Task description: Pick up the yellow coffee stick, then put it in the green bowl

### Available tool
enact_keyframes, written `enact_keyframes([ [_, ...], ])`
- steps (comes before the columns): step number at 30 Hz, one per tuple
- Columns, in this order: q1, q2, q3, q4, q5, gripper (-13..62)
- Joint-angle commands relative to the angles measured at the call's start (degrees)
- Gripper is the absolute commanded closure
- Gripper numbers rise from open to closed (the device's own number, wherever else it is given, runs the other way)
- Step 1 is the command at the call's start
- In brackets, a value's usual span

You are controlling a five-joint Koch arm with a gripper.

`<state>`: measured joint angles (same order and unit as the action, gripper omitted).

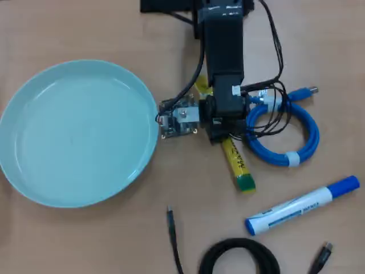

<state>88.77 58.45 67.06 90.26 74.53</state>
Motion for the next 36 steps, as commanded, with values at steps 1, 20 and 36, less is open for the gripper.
enact_keyframes([
  [1, 0.44, 1.41, -5.98, 9.67, 0.18, 55.8],
  [20, -2.81, 18.72, -20.57, 15.56, -0.62, 55.8],
  [36, -0.88, 27.42, -18.02, 15.38, -2.90, 55.8],
])
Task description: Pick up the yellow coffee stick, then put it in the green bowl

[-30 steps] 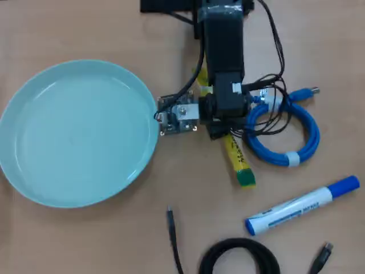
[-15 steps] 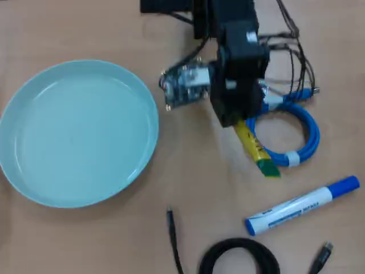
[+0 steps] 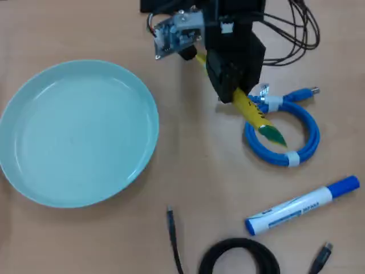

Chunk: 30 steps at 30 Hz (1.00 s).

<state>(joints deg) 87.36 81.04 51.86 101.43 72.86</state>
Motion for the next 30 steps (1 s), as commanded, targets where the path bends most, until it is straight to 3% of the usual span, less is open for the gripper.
enact_keyframes([
  [1, 0.53, 6.15, -2.72, 4.13, -1.23, 55.8],
  [14, 8.09, 18.90, 12.30, 0.00, -12.13, 55.8],
  [22, 14.68, 19.07, 22.94, -9.67, -21.88, 55.8],
  [30, 23.12, 18.72, 22.59, -15.21, -34.89, 55.8],
])
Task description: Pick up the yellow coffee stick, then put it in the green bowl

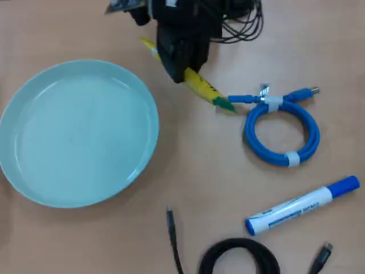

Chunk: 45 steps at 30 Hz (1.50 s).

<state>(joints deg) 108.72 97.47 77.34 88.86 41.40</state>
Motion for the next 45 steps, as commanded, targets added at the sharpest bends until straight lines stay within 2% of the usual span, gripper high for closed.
enact_keyframes([
  [1, 3.25, 2.29, -2.90, -2.81, -4.83, 55.8],
  [7, 9.76, 1.32, -3.87, -7.12, -11.69, 55.8],
  [16, 19.07, -9.49, -9.14, -10.02, -18.02, 55.9],
  [27, 21.80, -19.78, -19.42, -14.68, -22.24, 55.9],
  [39, 25.84, -28.21, -19.69, -20.21, -22.68, 55.7],
  [45, 25.40, -30.50, -20.21, -22.50, -30.23, 54.7],
])
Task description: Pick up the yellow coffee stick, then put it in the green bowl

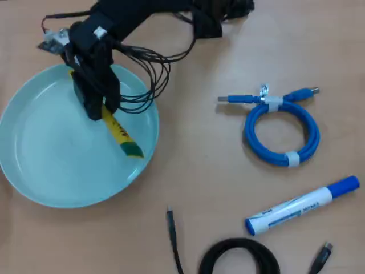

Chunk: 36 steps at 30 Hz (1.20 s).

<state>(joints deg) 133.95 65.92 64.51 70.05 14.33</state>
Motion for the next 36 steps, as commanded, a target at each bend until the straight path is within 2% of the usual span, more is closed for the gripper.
enact_keyframes([
  [1, 0.18, 1.14, -7.65, -3.69, -3.25, 54.0],
  [11, 0.44, -1.32, -7.91, -3.16, -3.52, 45.2],
  [13, 0.53, -2.29, -8.00, -3.16, -3.69, 41.2],
  [16, 0.53, -2.37, -7.82, -2.90, -3.78, 28.0],
  [21, 0.35, -2.37, -7.73, -2.46, -3.43, -3.2],
  [23, 0.35, -2.37, -7.65, -2.37, -3.34, -10.4],
  [31, -3.34, -1.93, -7.03, -1.76, -3.25, -9.1],
  [36, -5.27, -1.41, -6.94, 7.03, -3.25, -8.9],
])
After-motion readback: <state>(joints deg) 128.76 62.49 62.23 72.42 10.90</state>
